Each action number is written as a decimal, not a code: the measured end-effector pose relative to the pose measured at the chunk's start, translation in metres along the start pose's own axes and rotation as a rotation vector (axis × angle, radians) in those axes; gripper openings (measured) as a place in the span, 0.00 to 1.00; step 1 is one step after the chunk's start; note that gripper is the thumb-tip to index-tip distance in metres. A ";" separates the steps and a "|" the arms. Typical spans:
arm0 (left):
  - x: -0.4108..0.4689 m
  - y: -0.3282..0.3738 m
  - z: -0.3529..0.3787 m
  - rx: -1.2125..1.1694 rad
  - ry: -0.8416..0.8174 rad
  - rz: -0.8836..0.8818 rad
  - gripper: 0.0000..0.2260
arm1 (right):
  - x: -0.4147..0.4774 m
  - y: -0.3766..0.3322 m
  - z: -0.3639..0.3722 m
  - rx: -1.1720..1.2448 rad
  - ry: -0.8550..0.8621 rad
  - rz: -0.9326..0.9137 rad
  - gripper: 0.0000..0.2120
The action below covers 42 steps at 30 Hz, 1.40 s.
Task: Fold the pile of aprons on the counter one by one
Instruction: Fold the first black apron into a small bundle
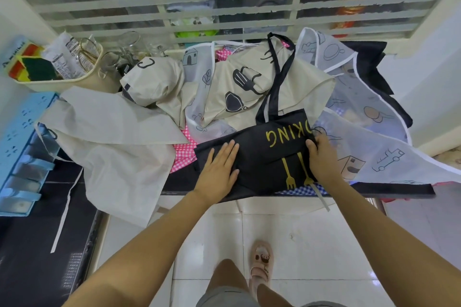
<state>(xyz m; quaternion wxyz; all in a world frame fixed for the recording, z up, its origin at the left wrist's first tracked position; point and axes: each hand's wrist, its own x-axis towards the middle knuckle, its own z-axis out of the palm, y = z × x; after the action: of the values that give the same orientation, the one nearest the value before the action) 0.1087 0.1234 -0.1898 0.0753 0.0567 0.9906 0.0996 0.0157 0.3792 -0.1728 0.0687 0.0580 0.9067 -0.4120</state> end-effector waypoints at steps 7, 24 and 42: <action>0.020 0.023 -0.003 -0.249 0.118 -0.130 0.22 | -0.001 -0.007 -0.007 -0.136 0.137 -0.101 0.16; 0.051 0.090 0.019 -0.168 0.046 -0.203 0.37 | 0.021 -0.015 -0.061 0.036 -0.472 0.042 0.17; 0.013 0.011 -0.050 -1.964 0.258 -0.764 0.23 | -0.071 -0.125 0.007 -0.136 -0.749 -0.493 0.18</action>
<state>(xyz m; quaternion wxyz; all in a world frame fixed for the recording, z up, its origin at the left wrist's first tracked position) 0.0886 0.1267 -0.1412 0.0088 -0.3550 0.4282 0.8310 0.0655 0.2894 -0.0729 0.2955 -0.3173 0.8312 -0.3480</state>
